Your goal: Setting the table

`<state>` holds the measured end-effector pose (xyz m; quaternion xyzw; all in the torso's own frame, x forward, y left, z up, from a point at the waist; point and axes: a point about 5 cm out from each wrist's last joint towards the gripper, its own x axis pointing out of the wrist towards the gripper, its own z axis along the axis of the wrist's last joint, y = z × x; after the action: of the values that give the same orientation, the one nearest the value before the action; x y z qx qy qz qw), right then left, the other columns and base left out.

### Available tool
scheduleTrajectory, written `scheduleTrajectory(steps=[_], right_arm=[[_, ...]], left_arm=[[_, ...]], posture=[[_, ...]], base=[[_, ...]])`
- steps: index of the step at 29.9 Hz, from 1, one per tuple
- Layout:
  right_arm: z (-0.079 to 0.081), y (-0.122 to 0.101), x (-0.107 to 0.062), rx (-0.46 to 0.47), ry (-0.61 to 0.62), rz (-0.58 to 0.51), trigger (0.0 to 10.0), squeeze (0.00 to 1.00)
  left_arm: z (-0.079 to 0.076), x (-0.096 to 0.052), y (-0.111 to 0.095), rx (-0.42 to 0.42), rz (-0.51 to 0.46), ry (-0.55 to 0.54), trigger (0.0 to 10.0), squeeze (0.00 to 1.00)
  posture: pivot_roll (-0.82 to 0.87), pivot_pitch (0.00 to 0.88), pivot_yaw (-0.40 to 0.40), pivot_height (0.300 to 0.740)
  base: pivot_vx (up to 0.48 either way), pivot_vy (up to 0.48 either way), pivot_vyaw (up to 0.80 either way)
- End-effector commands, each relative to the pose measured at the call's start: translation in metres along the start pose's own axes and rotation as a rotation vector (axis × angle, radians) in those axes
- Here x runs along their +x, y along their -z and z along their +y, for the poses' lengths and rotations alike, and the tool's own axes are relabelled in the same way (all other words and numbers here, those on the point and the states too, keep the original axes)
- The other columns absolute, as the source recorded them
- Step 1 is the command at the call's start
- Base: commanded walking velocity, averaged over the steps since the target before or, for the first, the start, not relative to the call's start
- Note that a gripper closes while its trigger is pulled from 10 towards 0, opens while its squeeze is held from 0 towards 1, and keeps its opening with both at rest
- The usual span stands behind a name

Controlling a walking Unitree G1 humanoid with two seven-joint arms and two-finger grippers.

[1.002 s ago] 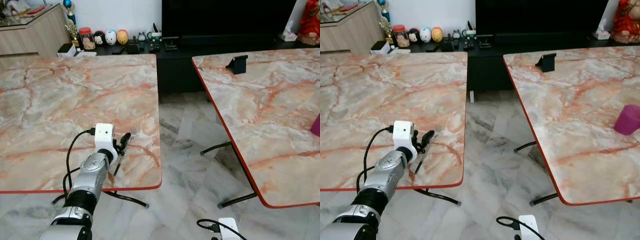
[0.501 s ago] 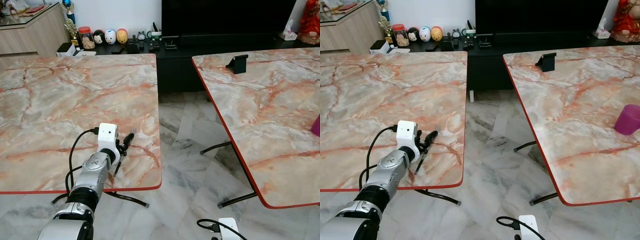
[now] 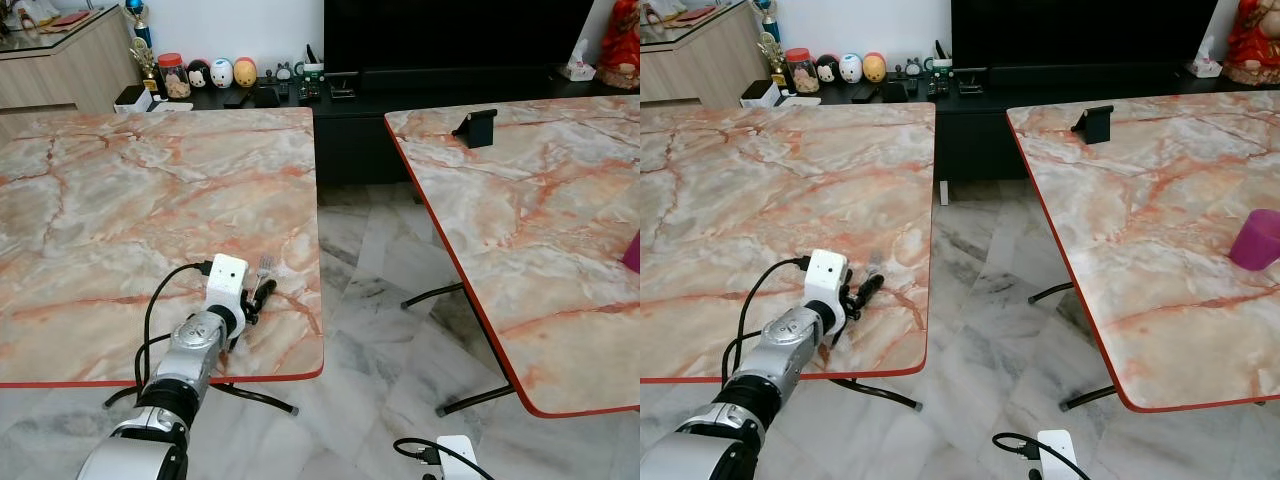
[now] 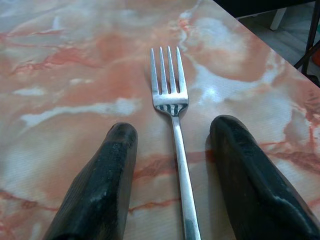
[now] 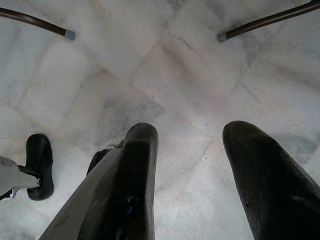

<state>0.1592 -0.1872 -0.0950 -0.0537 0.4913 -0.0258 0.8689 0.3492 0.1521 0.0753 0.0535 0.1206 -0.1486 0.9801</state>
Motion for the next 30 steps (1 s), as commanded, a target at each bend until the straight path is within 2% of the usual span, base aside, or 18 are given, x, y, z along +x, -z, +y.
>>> scheduleTrajectory(steps=[1,11,12,13,14,15,16,17,30], right_arm=[[0.001,-0.001,0.0,-0.002,-0.002,-0.006,10.0,0.0],[0.001,0.0,0.0,-0.008,-0.005,-0.002,10.0,0.0],[0.001,0.0,0.0,-0.01,-0.006,-0.002,10.0,0.0],[0.001,0.0,0.0,-0.01,-0.006,-0.002,10.0,0.0],[0.001,0.0,0.0,-0.011,-0.007,-0.002,10.0,0.0],[0.001,0.0,0.0,-0.013,-0.008,-0.002,10.0,0.0],[0.001,0.0,0.0,-0.014,-0.008,-0.002,10.0,0.0],[0.001,0.0,0.0,-0.015,-0.008,-0.001,10.0,0.0],[0.001,0.0,0.0,-0.021,-0.011,0.001,10.0,0.0]], left_arm=[[0.001,-0.001,0.005,0.025,0.032,0.009,10.0,0.0],[-0.003,-0.002,0.016,0.001,0.1,0.033,10.0,0.0],[-0.003,-0.002,0.018,-0.012,0.107,0.043,8.9,0.0],[-0.003,-0.002,0.019,-0.02,0.108,0.044,8.9,0.0],[-0.003,-0.003,0.019,-0.025,0.108,0.045,5.7,0.0],[-0.003,-0.003,0.019,-0.025,0.109,0.046,3.6,0.0],[-0.003,-0.003,0.02,-0.025,0.109,0.048,0.9,0.0],[-0.003,-0.004,0.02,-0.024,0.11,0.049,0.0,0.0],[-0.003,-0.005,0.022,-0.027,0.114,0.065,0.0,0.0]], posture=[[-0.02,0.0,0.027,0.707],[-0.02,0.0,0.027,0.707],[-0.02,0.0,0.027,0.707],[-0.02,0.0,0.027,0.707],[-0.02,0.0,0.027,0.707],[-0.02,0.0,0.026,0.707],[-0.02,0.0,0.027,0.707],[-0.02,0.0,0.027,0.707],[-0.02,0.0,0.028,0.707]], base=[[0.0,0.0,0.0],[0.0,0.0,0.0],[0.0,0.0,0.0],[0.0,0.0,0.0],[0.0,0.0,0.0],[0.0,0.0,0.0],[0.0,0.0,0.0],[0.0,0.0,0.0],[0.0,0.0,0.0]])
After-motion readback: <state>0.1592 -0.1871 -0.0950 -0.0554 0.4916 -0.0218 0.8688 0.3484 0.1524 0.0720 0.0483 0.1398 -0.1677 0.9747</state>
